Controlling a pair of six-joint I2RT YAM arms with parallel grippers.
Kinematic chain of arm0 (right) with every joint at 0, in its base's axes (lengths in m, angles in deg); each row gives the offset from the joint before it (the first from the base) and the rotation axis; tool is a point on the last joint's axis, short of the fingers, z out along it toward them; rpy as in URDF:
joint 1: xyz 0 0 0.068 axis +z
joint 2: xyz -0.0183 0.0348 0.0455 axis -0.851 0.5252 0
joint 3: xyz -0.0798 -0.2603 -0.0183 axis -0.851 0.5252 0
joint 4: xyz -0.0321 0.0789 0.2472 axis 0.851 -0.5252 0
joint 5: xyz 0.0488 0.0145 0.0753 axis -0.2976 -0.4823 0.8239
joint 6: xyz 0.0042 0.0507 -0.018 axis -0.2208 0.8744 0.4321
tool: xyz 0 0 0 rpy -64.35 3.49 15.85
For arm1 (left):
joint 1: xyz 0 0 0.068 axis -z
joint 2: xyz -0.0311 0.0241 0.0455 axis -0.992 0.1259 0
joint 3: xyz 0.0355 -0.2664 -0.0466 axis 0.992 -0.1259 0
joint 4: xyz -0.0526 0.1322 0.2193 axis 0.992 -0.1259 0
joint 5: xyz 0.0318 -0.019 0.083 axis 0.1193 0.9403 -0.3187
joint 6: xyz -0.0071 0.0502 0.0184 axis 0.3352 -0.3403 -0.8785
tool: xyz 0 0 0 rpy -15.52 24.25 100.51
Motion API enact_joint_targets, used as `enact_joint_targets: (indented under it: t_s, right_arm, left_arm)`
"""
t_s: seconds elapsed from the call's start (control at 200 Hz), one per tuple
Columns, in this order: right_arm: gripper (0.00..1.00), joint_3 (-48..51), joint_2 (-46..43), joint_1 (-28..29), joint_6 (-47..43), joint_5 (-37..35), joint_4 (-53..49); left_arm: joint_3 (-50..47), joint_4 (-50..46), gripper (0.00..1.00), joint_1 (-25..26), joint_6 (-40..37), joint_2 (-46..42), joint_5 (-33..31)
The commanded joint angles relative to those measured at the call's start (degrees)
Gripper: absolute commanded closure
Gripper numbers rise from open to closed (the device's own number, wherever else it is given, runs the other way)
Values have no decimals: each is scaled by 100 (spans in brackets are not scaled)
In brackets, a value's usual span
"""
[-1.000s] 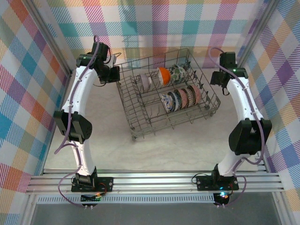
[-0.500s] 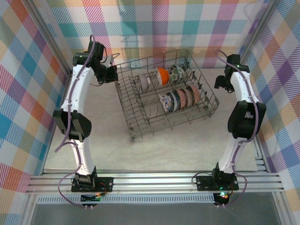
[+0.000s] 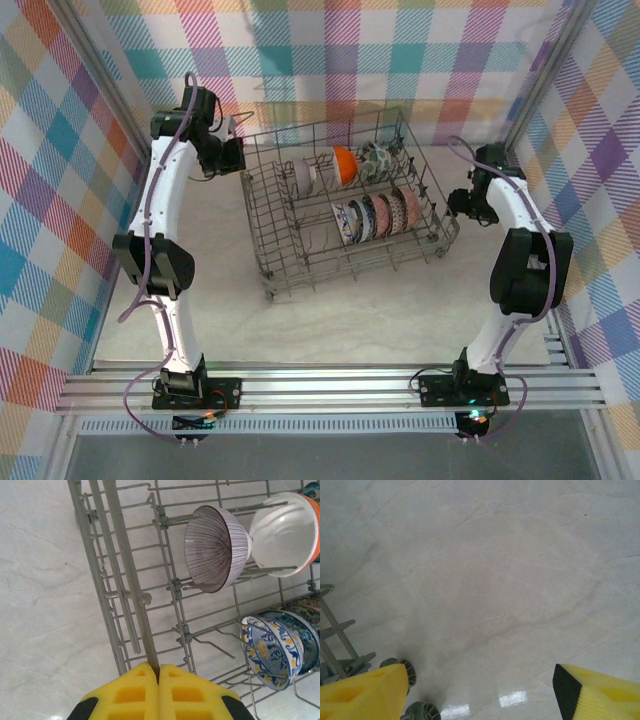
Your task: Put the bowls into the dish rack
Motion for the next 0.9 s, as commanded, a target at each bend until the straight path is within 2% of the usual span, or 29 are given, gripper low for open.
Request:
enact_joint_targets:
  t_s: [0.0, 0.115, 0.23, 0.31, 0.435, 0.495, 0.535, 0.625, 0.7, 0.8, 0.835, 0.895]
  right_arm:
    - [23, 312, -431, 325, -32, 696, -137]
    - [23, 813, -835, 345, 270, 786, -251]
    - [24, 1380, -1375, 491, 466, 1021, -258]
    - [23, 1714, -1671, 602, 534, 923, -198]
    - [22, 1929, -1759, 604, 532, 931, -167]
    - [21, 1900, -1688, 600, 566, 633, -226]
    - [20, 1878, -1642, 585, 535, 426, -228]
    - [19, 1744, -1463, 487, 543, 172, -188]
    - [18, 1535, -1322, 393, 602, -13, -164]
    - [15, 1307, -1243, 281, 615, -203, -70]
    - [14, 1223, -1204, 237, 602, -204, -56]
    - [11, 1086, -1124, 166, 607, -299, -82]
  left_arm:
    - [198, -190, 97, -68, -133, 206, -384]
    - [399, -205, 95, -68, -147, 416, -582]
    - [662, -224, 97, -60, -39, 674, -491]
    - [705, -137, 97, -46, 73, 764, -425]
    - [721, -114, 96, -33, 146, 776, -514]
    - [711, -138, 94, -33, 218, 729, -587]
    - [685, -160, 90, -33, 268, 682, -650]
    - [539, -146, 86, -33, 366, 538, -757]
    - [340, -67, 74, -31, 453, 337, -1013]
    - [-29, 295, 63, -42, 542, -61, -1257]
    - [-119, 442, 54, -51, 570, -184, -1304]
    - [-192, 629, 47, -76, 600, -343, -1343]
